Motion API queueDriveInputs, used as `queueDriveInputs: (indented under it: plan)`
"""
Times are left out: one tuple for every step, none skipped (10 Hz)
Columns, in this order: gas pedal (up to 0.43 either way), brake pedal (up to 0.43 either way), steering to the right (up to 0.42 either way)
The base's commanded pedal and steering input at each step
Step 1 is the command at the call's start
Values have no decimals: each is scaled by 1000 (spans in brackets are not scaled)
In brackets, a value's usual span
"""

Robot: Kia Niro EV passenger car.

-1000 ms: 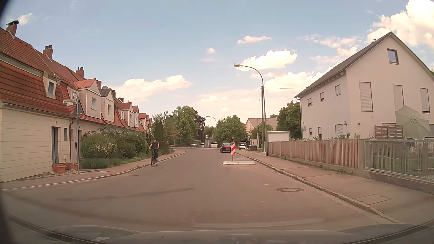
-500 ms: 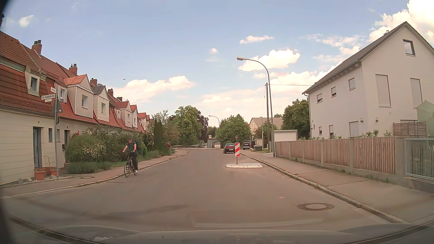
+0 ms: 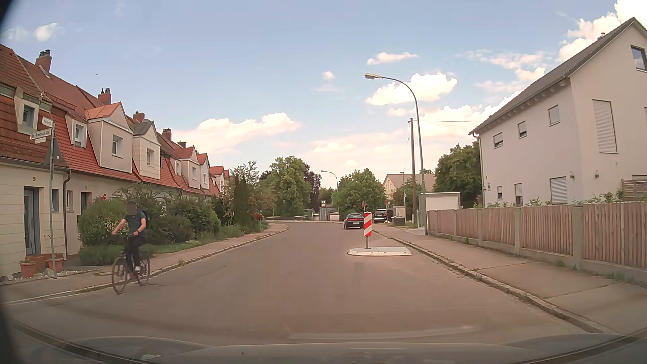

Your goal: Follow the waypoints while adhering to traffic rules and regulations

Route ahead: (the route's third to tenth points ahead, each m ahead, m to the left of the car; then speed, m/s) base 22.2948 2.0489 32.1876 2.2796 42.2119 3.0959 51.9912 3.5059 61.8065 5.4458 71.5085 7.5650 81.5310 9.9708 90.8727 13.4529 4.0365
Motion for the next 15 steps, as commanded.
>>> queueDriveInputs:
  plan:
    - [0,18,-63]
    - [20,18,-63]
    - [150,18,-68]
    - [169,18,-77]
    - [177,18,-91]
    - [177,18,-103]
    - [177,18,-117]
    - [177,18,-131]
    - [177,18,-137]
    - [177,18,-140]
    - [177,18,-148]
    - [177,18,-153]
    - [177,18,-154]
    - [177,18,-155]
    - [177,18,-151]
